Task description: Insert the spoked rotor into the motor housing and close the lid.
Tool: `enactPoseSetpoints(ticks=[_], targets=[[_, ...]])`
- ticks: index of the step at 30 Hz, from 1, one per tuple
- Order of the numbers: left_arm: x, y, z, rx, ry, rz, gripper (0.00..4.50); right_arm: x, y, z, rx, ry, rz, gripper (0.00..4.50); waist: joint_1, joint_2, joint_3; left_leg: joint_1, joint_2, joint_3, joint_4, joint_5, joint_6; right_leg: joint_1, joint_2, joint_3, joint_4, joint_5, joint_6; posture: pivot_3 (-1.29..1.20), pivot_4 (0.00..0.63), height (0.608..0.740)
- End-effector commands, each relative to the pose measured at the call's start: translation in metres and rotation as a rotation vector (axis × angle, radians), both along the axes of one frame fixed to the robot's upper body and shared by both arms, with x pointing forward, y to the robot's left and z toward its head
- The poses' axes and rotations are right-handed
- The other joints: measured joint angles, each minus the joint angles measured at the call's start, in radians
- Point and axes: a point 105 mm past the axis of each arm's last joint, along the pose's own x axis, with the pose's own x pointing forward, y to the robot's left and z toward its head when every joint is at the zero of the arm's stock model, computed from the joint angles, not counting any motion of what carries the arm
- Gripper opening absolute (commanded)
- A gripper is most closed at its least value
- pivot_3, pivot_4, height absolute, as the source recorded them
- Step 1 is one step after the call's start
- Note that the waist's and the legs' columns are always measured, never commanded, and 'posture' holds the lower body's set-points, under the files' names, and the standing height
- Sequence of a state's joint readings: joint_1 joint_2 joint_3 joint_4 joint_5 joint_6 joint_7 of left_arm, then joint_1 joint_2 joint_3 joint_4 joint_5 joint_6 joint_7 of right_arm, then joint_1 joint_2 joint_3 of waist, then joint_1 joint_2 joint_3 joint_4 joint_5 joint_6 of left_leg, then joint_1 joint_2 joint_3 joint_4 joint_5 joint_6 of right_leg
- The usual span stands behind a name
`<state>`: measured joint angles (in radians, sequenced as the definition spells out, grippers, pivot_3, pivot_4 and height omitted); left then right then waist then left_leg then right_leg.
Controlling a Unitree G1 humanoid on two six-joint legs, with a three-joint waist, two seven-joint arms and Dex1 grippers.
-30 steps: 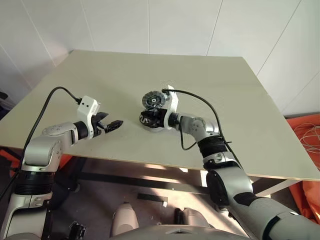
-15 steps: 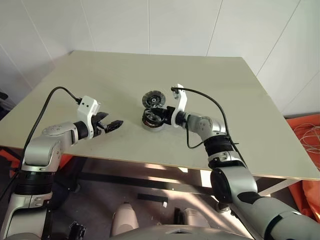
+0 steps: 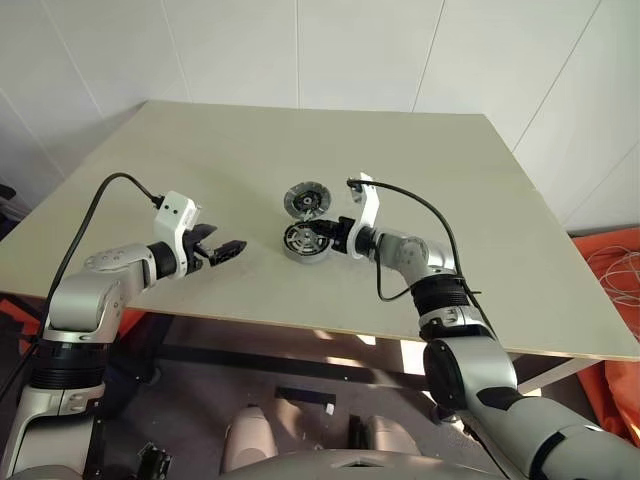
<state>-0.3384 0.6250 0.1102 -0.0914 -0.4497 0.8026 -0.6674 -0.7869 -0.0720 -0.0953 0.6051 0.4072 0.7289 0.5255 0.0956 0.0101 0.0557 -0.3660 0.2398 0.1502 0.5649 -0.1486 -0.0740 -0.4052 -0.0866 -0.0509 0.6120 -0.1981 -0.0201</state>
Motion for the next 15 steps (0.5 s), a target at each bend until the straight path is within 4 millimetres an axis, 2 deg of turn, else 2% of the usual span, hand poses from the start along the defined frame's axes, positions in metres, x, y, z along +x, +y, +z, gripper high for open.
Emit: enactPoseSetpoints(ticks=[1, 4, 10, 15], targets=[[0.003, -0.003, 0.014, 0.005, -0.059, -0.015, 4.50, 0.001, 0.008, 0.027, 0.003, -0.119, 0.035, 0.29, 0.000, 0.000, 0.000, 0.000, 0.000, 0.000, 0.000, 0.000, 0.000, 0.000, 0.000, 0.000, 0.000, 0.000, 0.000, 0.00, 0.000, 0.740], [0.003, -0.004, 0.014, 0.004, -0.060, -0.015, 4.50, -0.003, 0.018, 0.025, -0.025, -0.128, 0.067, 0.29, -0.001, 0.000, 0.000, 0.000, 0.000, 0.000, 0.000, 0.000, 0.000, 0.000, 0.000, 0.000, 0.000, 0.000, 0.000, 0.00, 0.000, 0.740], [0.002, -0.003, 0.014, 0.006, -0.062, -0.011, 4.50, -0.011, 0.027, -0.004, -0.075, -0.053, 0.087, 0.29, 0.000, 0.000, 0.000, 0.000, 0.000, 0.000, 0.000, 0.000, 0.000, 0.000, 0.000, 0.000, 0.000, 0.000, 0.000, 0.00, 0.000, 0.740], [0.002, -0.002, 0.014, 0.010, -0.065, -0.009, 4.50, -0.010, 0.024, -0.025, -0.126, -0.013, 0.060, 0.29, -0.001, 0.000, 0.000, 0.002, 0.000, 0.000, 0.000, 0.000, 0.000, 0.001, 0.000, 0.000, 0.000, 0.000, 0.000, 0.00, 0.000, 0.740]])
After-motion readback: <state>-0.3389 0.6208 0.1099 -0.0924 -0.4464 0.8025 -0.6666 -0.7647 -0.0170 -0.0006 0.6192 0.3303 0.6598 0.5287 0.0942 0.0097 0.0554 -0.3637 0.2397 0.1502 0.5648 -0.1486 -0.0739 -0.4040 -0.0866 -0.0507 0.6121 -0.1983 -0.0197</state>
